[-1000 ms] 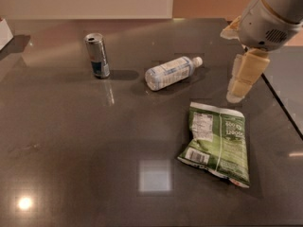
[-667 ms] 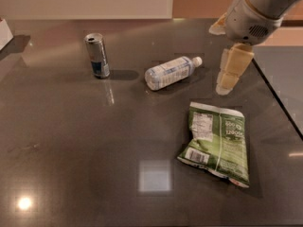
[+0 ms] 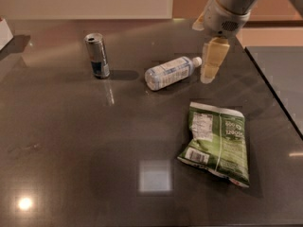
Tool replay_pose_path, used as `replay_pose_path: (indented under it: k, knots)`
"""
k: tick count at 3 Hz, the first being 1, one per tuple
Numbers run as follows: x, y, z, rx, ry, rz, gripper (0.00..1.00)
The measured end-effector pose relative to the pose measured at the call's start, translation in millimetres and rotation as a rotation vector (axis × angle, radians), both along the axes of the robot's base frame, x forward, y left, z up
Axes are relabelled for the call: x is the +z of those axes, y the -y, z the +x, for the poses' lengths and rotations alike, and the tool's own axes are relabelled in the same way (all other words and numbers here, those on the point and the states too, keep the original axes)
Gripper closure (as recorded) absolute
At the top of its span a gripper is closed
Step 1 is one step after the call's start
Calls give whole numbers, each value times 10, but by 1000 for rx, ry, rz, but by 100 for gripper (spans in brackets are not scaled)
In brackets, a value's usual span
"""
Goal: Move blue plastic bottle near green jalapeno chip bag
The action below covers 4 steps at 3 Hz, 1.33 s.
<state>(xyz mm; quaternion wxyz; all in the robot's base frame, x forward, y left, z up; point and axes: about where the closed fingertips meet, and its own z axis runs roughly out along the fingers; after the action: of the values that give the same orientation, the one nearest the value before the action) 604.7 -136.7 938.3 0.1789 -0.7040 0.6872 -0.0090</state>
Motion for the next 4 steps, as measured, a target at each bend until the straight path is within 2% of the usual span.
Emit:
replay_pose_path:
  k: [2,4]
  knots:
    - [-375,-142,444,29,-47,-5,0]
    - [-747,-330,663,93,-110,-17,0]
